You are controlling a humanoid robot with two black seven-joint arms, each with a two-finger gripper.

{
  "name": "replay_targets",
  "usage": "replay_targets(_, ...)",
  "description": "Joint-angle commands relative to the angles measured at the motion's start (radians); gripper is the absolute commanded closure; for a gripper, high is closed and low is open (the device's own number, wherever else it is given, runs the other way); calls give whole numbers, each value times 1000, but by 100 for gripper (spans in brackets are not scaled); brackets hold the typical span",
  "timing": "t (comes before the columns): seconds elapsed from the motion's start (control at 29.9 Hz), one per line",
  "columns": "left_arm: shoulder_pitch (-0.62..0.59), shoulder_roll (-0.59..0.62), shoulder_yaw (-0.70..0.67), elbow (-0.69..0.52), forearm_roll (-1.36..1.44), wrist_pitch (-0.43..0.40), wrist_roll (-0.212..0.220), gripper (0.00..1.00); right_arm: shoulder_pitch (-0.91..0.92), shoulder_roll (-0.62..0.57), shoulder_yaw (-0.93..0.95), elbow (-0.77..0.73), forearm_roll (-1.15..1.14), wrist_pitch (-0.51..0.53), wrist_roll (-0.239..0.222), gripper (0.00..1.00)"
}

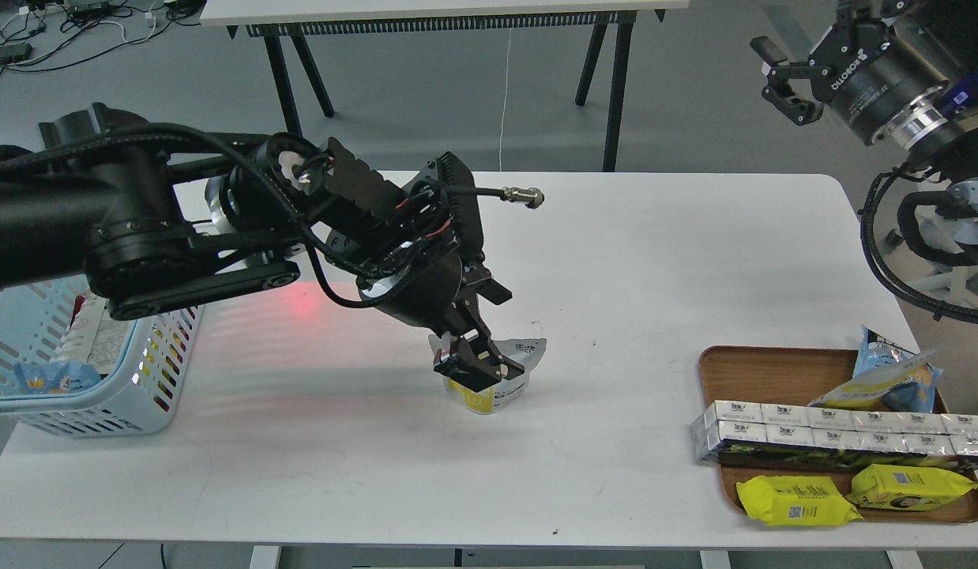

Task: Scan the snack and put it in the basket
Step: 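Reach the left gripper down and grasp the yellow snack bag, then lift the yellow bag with the left gripper past the barcode scanner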

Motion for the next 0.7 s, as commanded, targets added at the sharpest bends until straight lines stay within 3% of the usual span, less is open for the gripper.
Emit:
replay_targets(0.0, 50, -16, -6, 50, 29, 27, 0, 7, -1, -3, 0, 0, 5, 0, 0, 0)
replay_targets(0.2, 62, -25, 2, 103, 32, 61, 0, 7, -13, -3, 2, 5, 6, 0, 0, 0)
replay_targets(0.3, 100, -40, 4, 123, 41, 97, 0, 14, -14, -3, 2, 5, 6, 0, 0, 0)
replay_targets(0.47, 113, -68, 4, 144, 41, 117, 0, 44, -14, -14, 11, 3, 6, 0, 0, 0)
replay_targets(0.57, 117, -69, 4, 169, 44, 137, 0, 57, -16, -18, 11, 5, 6, 0, 0, 0)
replay_targets(0.67, 117, -69, 4, 170, 44, 153, 0, 93, -19, -28, 11, 5, 6, 0, 0, 0)
